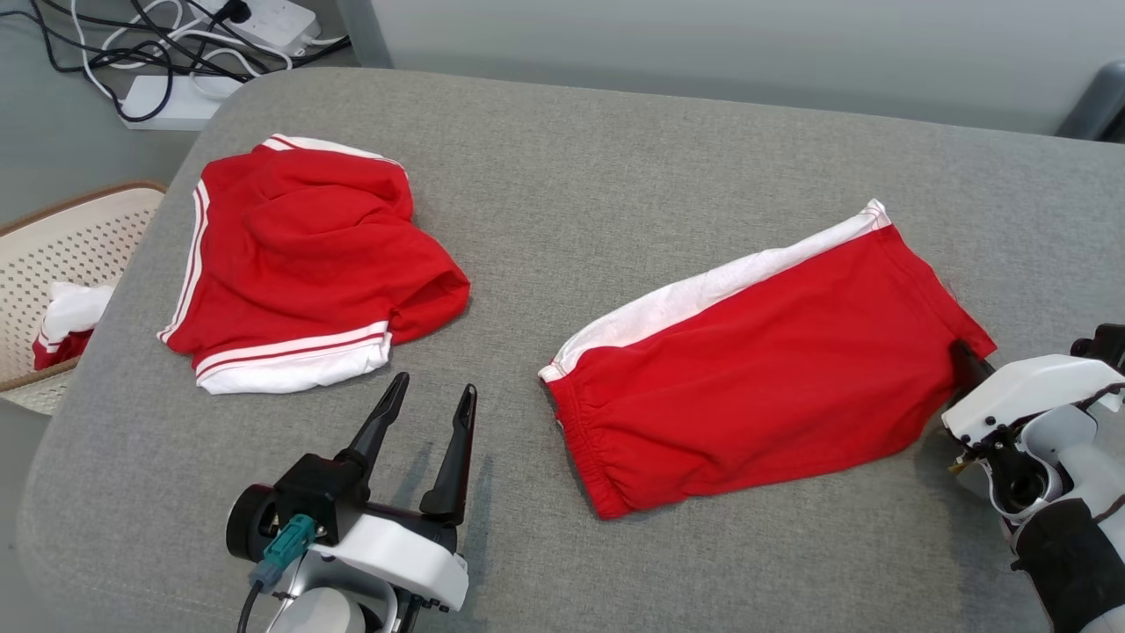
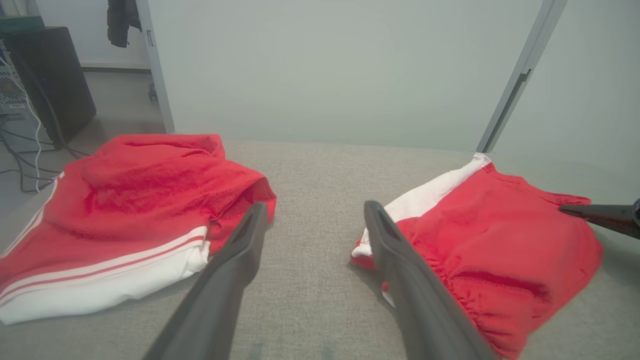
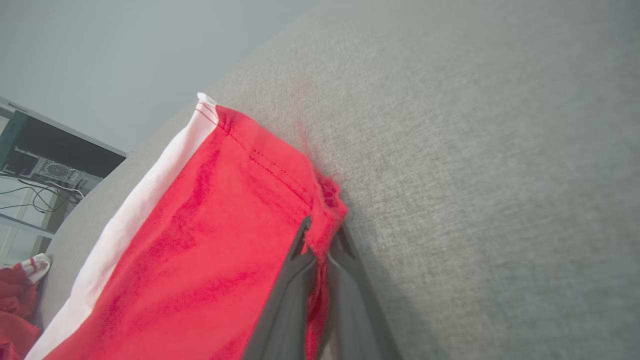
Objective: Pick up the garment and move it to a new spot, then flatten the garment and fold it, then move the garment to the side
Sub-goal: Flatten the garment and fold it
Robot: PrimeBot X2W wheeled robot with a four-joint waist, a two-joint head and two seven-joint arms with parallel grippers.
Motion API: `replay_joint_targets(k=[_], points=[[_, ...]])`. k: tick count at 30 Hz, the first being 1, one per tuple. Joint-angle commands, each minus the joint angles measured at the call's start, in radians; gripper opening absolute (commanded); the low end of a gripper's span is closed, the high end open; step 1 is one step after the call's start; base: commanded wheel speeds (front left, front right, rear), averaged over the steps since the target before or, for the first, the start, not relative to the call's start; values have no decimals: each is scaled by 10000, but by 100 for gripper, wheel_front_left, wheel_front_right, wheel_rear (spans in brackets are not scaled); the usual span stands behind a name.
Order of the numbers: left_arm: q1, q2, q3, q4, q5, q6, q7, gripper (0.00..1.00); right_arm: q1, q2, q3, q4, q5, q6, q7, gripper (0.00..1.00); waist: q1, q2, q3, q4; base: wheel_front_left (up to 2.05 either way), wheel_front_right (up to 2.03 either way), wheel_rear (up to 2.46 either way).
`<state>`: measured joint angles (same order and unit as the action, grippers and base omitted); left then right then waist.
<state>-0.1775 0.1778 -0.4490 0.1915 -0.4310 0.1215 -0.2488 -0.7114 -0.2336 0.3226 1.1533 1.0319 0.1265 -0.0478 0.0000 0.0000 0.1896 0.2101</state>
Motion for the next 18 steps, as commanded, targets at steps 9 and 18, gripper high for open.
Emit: replay_joint_targets(k=[9, 18], points=[[-182, 173, 437, -279, 94, 6, -130, 100, 956, 31, 174, -967, 179, 42, -1812, 0, 0, 0, -249, -948, 0, 0, 0], [-3, 334, 609, -413, 137, 67, -130, 100, 2119, 97, -591, -1966, -107, 42, -2131, 0, 0, 0, -486, -1912, 0, 0, 0]])
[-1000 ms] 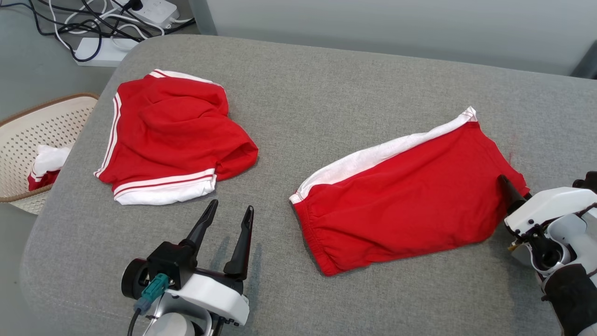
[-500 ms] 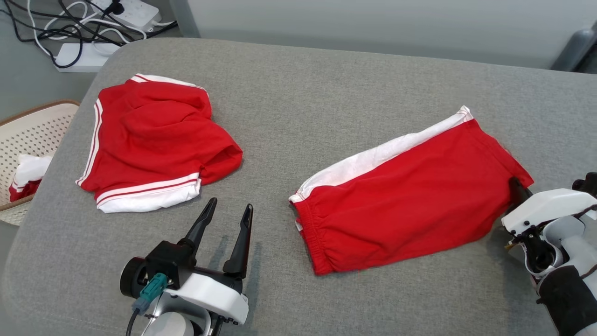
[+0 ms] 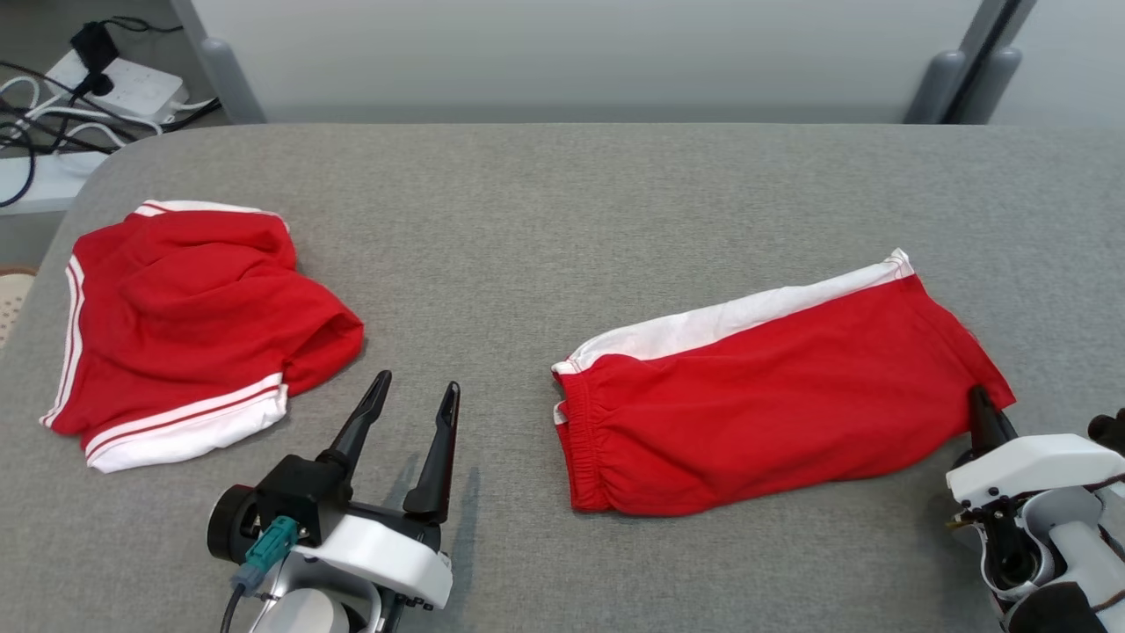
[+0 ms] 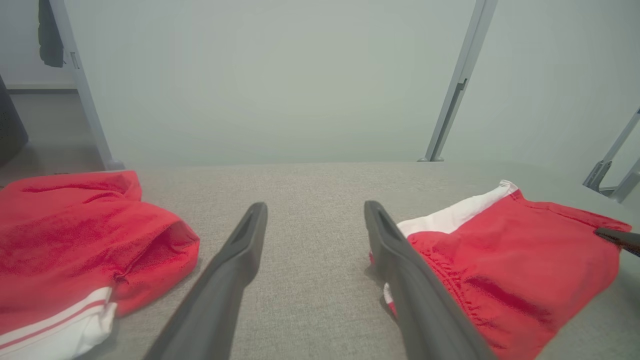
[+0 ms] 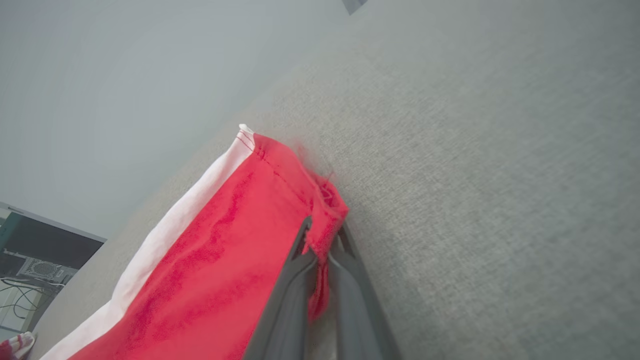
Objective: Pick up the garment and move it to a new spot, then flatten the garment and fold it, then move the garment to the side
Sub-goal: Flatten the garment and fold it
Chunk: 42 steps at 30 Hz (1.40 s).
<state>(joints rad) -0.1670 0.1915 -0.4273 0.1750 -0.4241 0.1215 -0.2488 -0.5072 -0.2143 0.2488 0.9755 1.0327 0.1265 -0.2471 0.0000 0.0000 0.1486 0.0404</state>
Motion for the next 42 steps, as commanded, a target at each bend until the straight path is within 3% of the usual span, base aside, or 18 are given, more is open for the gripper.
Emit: replay_joint_targets(k=[1, 9, 17, 27, 42], points=[[-92, 216, 418, -259, 67, 71, -130, 100, 240, -80, -72, -418, -248, 42, -140, 0, 0, 0, -96, -340, 0, 0, 0], [-36, 192, 465, -291, 90, 72, -130, 100, 1493, 354, -1432, -1511, -1442, 42, -145, 0, 0, 0, -272, -1016, 0, 0, 0], [-72, 108, 375, -141, 106, -29, -130, 100, 1726, 718, -2027, -1823, -2188, 42, -146, 0, 0, 0, -387, -951, 0, 0, 0], [90, 19, 337, 3, 106, -48, -130, 100, 1895, 1156, -1858, -3097, -2915, 42, 178, 0, 0, 0, -810, -521, 0, 0, 0], [278, -47, 182, 171, 46, -62, -130, 100, 2479, 1625, -740, -5994, -3596, 42, 1777, 0, 0, 0, -1266, 269, 0, 0, 0]])
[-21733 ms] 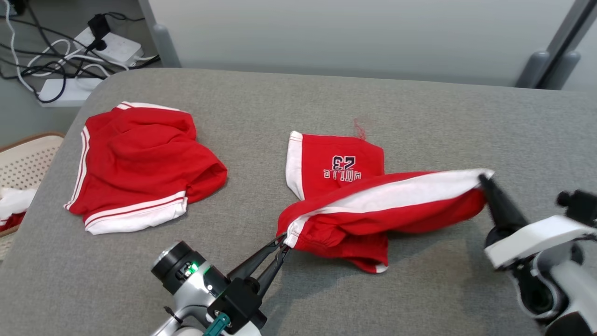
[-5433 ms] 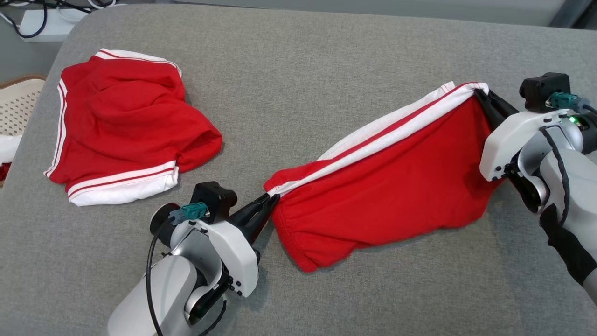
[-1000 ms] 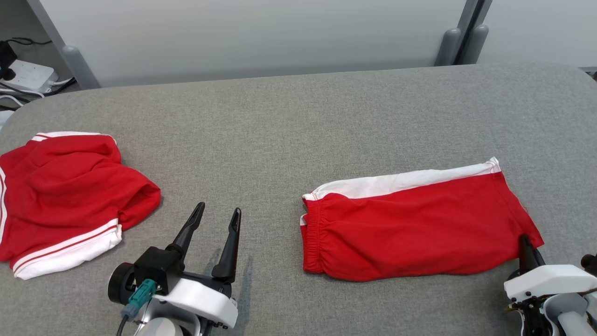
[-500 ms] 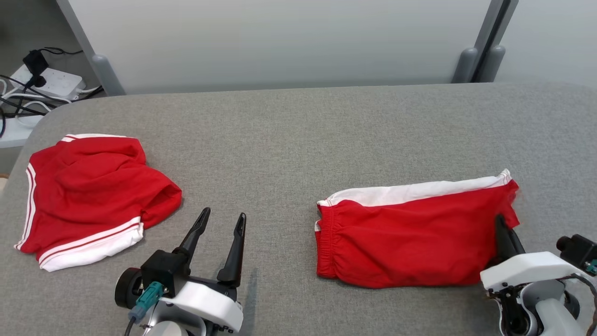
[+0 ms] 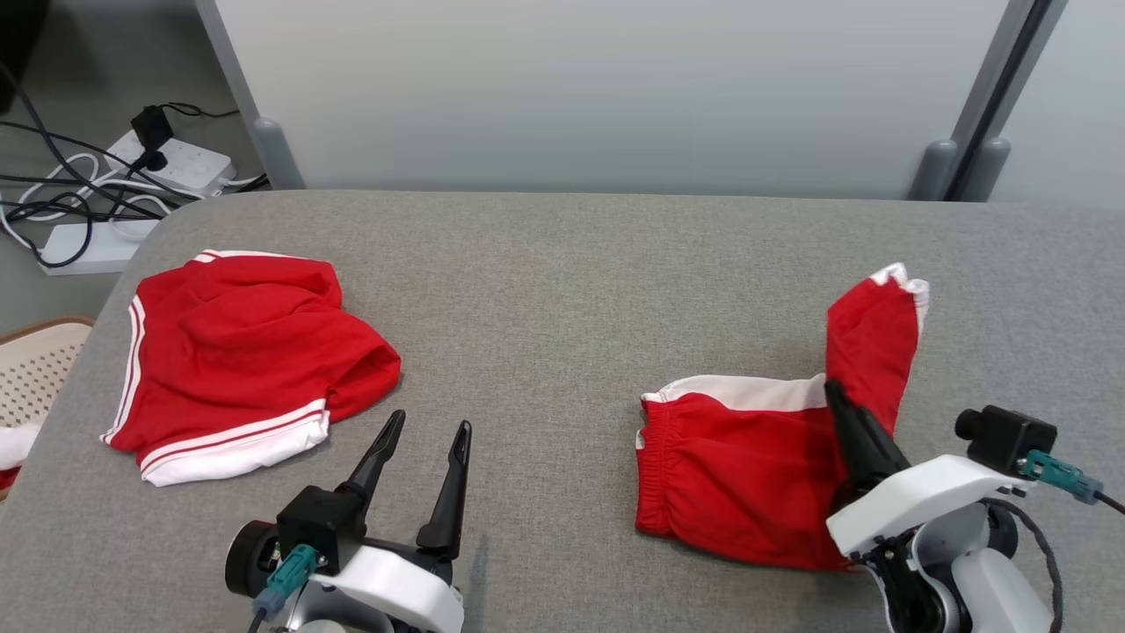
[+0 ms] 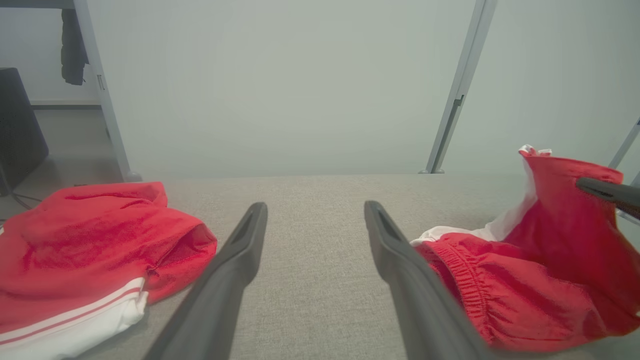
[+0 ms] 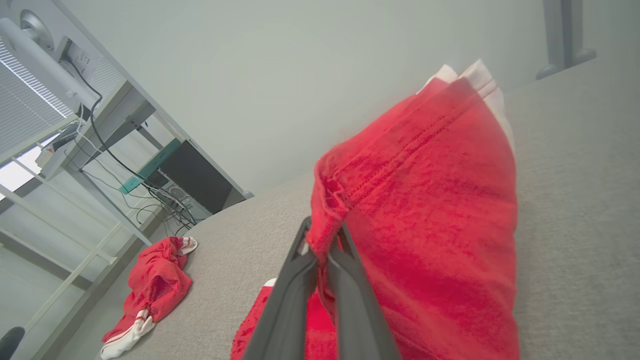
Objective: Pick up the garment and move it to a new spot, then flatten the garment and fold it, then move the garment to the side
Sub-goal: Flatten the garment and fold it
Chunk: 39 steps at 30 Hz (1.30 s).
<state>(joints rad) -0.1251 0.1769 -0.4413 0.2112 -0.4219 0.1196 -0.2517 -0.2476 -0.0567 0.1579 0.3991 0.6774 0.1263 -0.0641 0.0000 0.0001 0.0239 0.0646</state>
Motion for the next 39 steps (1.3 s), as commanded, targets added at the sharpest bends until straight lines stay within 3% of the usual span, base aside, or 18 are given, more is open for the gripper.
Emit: replay_joint_targets(k=[1, 11, 20, 21, 22, 23, 33, 39], points=[[-132, 97, 312, -182, 28, -41, -101, 100, -65, 54, 273, -346, -48, 44, 53, 0, 0, -1, -29, 86, 0, 0, 0], [-109, -15, 416, -235, 6, -44, -101, 100, 454, 62, 1697, -1051, 186, 44, 1070, 0, 0, -1, 68, 464, 0, 0, 0], [-114, -148, 535, -219, 120, -111, -101, 100, 454, 63, 2322, -508, 692, 44, 1172, 0, 0, -1, 176, 543, 0, 0, 0], [-114, -161, 550, -216, 133, -119, -101, 100, 425, 63, 2404, -447, 779, 44, 1167, 24, 0, -1, 183, 545, 0, 0, 0], [-117, -174, 570, -218, 146, -126, -101, 100, 391, 63, 2487, -398, 842, 44, 1156, 76, 0, -1, 196, 545, 0, 0, 0], [-120, -186, 586, -216, 161, -135, -101, 100, 361, 63, 2557, -364, 938, 44, 1132, 100, 0, -1, 206, 546, 0, 0, 0], [-121, -271, 755, -130, 264, -219, -101, 100, 196, 64, 3678, -515, 1773, 44, 1156, 100, 0, -1, 187, 471, 0, 0, 0], [-30, -266, 858, -147, 293, -214, -101, 100, 169, 64, 3793, -941, 1611, 44, 900, 100, 0, -1, 67, 304, 0, 0, 0]])
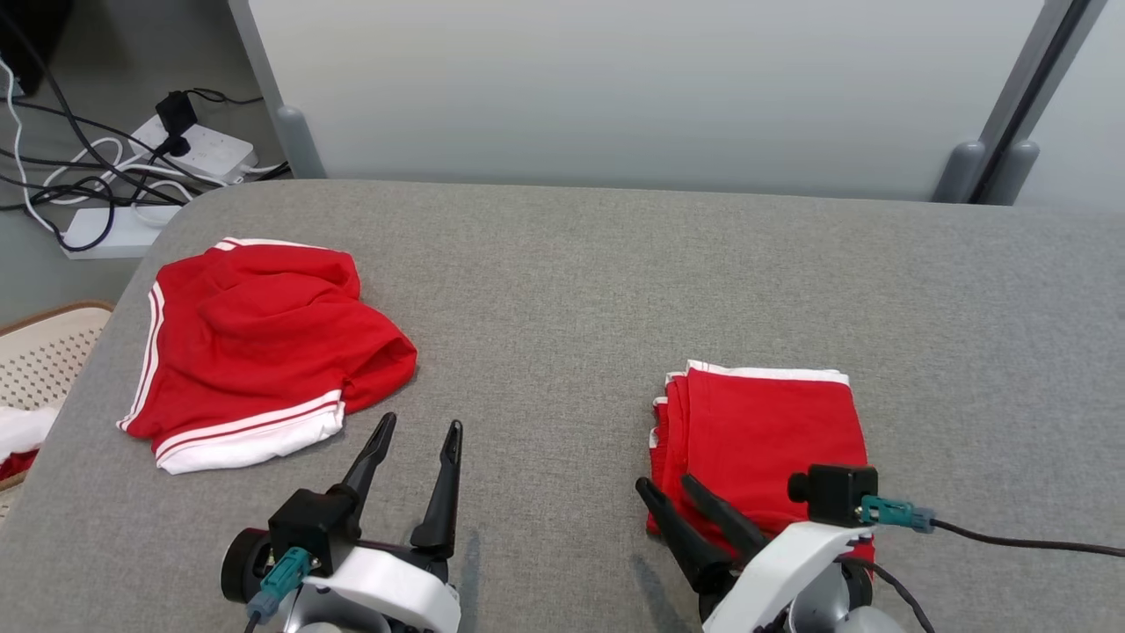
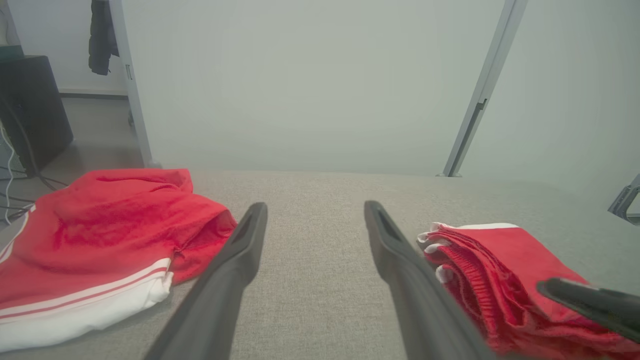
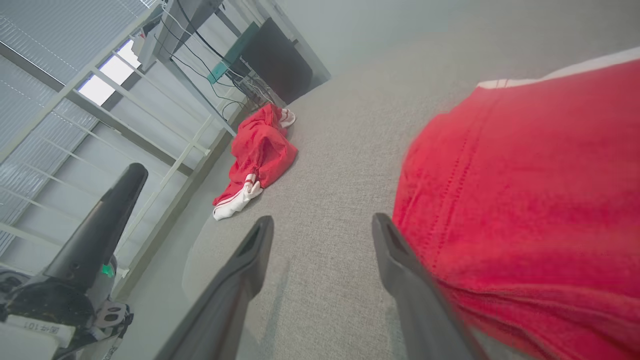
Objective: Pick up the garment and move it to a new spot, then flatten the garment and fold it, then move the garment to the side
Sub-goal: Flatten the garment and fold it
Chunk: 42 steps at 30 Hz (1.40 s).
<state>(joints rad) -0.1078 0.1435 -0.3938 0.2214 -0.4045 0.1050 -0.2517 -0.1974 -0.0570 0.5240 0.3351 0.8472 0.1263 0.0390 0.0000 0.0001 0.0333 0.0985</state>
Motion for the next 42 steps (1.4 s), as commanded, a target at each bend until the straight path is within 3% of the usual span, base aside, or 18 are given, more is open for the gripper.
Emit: replay_joint_targets(k=[1, 9, 25, 31, 42], points=[[-178, 76, 409, -268, 129, -62, -101, 100, -354, 59, 102, -399, -259, 44, -215, 100, 0, -1, -62, -87, 0, 0, 0], [-37, 54, 691, -654, 269, -36, -101, 100, -423, -210, -428, -839, -1659, 44, -976, 100, 0, -1, -231, -620, 0, 0, 0], [697, -240, 1903, -1336, 363, 66, -101, 100, -555, -580, -2096, -155, -5031, 44, -2980, 100, 0, -1, -439, -1442, 0, 0, 0], [1114, -242, 2185, -1473, 399, 0, -101, 100, 316, -560, -3066, -982, -5580, 44, -3004, 100, 0, -1, -542, -1415, 0, 0, 0], [1681, -320, 2363, -1521, 573, -202, -101, 100, 1628, -465, -3500, -1585, -5544, 44, -3006, 100, 0, -1, -803, -1173, 0, 0, 0]])
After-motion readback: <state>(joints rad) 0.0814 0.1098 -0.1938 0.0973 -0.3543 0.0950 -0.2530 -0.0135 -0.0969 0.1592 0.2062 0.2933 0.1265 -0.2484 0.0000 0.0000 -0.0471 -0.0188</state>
